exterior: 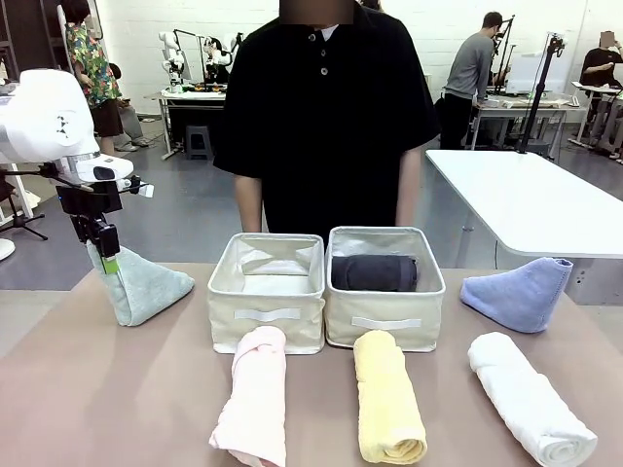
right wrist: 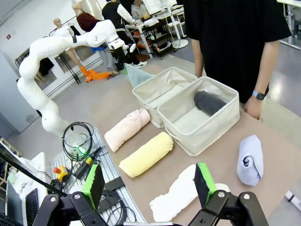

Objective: Sort the towels based on their folding style.
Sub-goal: Pick up one triangle-folded towel and place it in the left Fabric basket.

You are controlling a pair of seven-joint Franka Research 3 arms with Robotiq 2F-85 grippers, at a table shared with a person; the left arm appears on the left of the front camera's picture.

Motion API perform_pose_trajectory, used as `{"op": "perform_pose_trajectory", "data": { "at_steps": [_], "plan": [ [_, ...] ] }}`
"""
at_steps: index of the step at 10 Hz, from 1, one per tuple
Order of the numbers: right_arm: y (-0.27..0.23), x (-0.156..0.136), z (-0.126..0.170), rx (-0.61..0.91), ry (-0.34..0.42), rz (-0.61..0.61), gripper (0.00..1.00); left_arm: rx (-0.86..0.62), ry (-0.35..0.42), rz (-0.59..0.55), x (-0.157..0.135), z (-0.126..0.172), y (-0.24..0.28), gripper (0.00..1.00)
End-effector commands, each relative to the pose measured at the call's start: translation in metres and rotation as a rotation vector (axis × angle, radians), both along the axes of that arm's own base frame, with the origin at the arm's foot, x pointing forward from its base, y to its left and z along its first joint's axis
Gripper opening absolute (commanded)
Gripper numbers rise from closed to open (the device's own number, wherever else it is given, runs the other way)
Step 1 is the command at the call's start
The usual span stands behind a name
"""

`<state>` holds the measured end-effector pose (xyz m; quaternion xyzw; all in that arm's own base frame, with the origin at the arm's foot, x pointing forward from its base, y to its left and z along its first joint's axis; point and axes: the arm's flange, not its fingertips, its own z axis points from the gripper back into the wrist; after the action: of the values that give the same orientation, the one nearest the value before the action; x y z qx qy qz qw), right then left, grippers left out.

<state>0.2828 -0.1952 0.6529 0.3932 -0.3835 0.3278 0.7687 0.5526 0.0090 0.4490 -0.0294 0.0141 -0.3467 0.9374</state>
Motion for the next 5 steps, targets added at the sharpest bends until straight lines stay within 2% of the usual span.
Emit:
{"op": "perform_pose_trajectory", "data": {
  "at_steps": [1, 3, 5],
  "plan": [
    [-0.0003, 0.0015, 0.0024, 0.017, -0.021, 0.008, 1.0, -0.001, -0.015, -0.001, 0.0008, -0.0023, 0.0009, 0.18],
    [-0.0003, 0.0015, 0.0024, 0.017, -0.021, 0.008, 1.0, -0.007, -0.024, 0.0, 0.0011, -0.0004, 0.002, 0.0],
    [-0.0003, 0.0015, 0.0024, 0.017, -0.021, 0.008, 1.0, -0.032, -0.028, 0.004, 0.0, 0.0018, 0.0048, 0.0]
  ]
}}
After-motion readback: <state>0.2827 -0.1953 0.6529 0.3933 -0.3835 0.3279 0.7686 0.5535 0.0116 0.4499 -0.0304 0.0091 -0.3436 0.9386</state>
